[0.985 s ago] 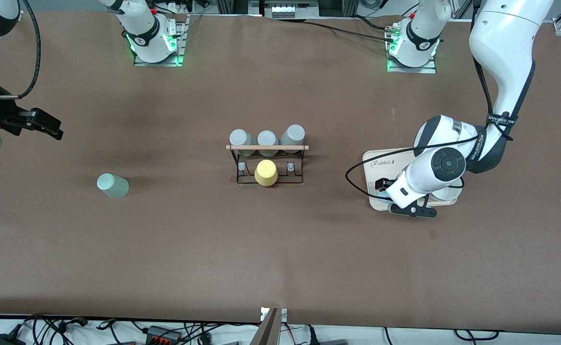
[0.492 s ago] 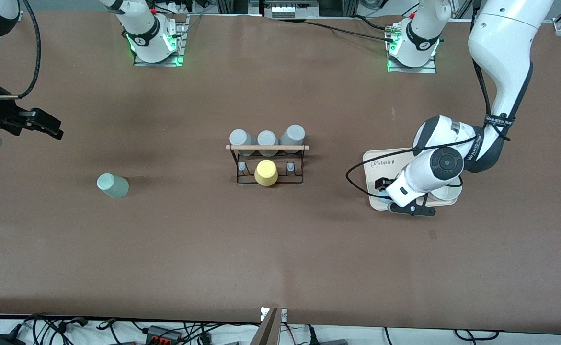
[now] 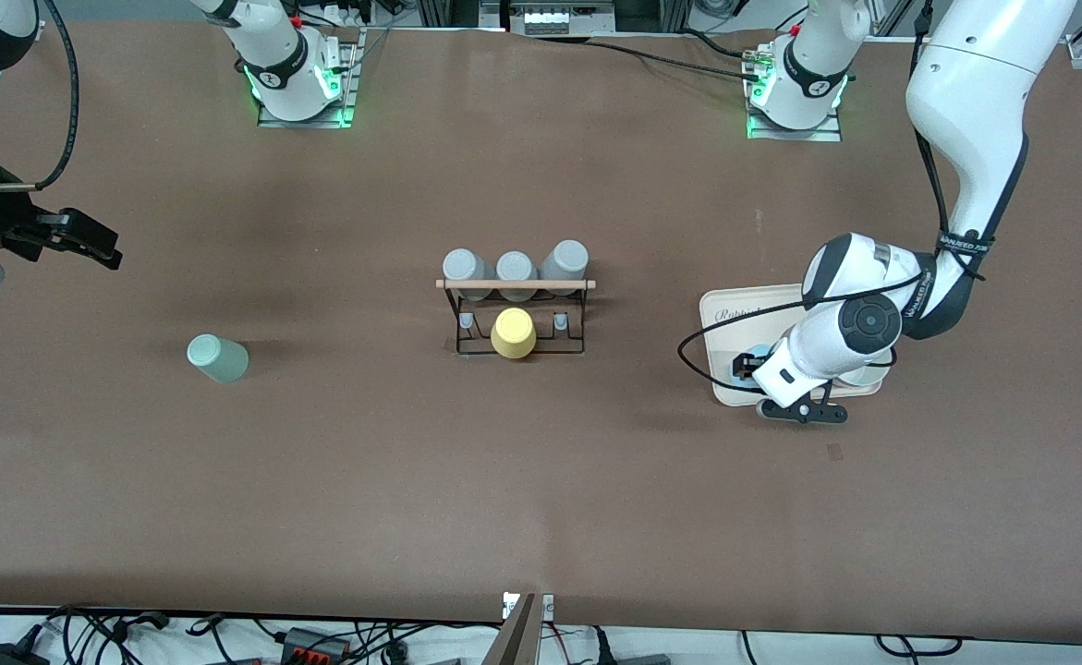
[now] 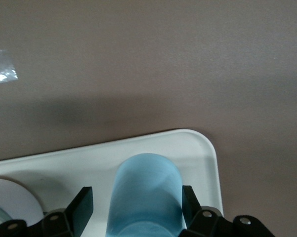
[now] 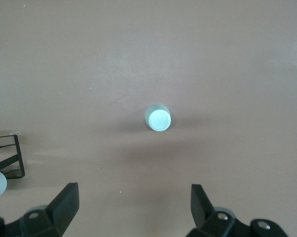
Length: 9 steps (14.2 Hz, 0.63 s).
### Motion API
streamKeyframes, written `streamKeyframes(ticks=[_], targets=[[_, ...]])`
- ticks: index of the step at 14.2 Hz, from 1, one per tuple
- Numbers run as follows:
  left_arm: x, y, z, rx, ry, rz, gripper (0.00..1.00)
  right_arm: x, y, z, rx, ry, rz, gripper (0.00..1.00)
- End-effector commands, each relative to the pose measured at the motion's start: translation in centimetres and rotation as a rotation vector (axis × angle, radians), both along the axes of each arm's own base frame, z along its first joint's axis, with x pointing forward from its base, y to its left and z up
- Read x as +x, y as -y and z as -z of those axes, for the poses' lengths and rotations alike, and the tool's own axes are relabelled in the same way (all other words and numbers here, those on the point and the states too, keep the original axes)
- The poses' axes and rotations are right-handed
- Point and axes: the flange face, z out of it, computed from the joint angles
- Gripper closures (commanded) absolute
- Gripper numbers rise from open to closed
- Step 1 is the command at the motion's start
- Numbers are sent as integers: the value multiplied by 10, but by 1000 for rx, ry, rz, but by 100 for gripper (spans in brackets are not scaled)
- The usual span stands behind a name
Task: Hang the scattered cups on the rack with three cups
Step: 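Lower the left gripper around the blue cup and close it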
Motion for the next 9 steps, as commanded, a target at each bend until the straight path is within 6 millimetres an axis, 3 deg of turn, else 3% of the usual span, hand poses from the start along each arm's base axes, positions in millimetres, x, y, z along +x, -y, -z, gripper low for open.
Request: streamKeyframes(ticks=[1,7,9], targets=[[-5,0,4,22,3,16,21,0,-3,-3,9,-3,9,0],[-12,1,9,25,-13,32,14,0,-3,-3,9,-3,11,0],[-12,1,10,26,-16,33,27,0,-3,-3,9,-3,11,0]])
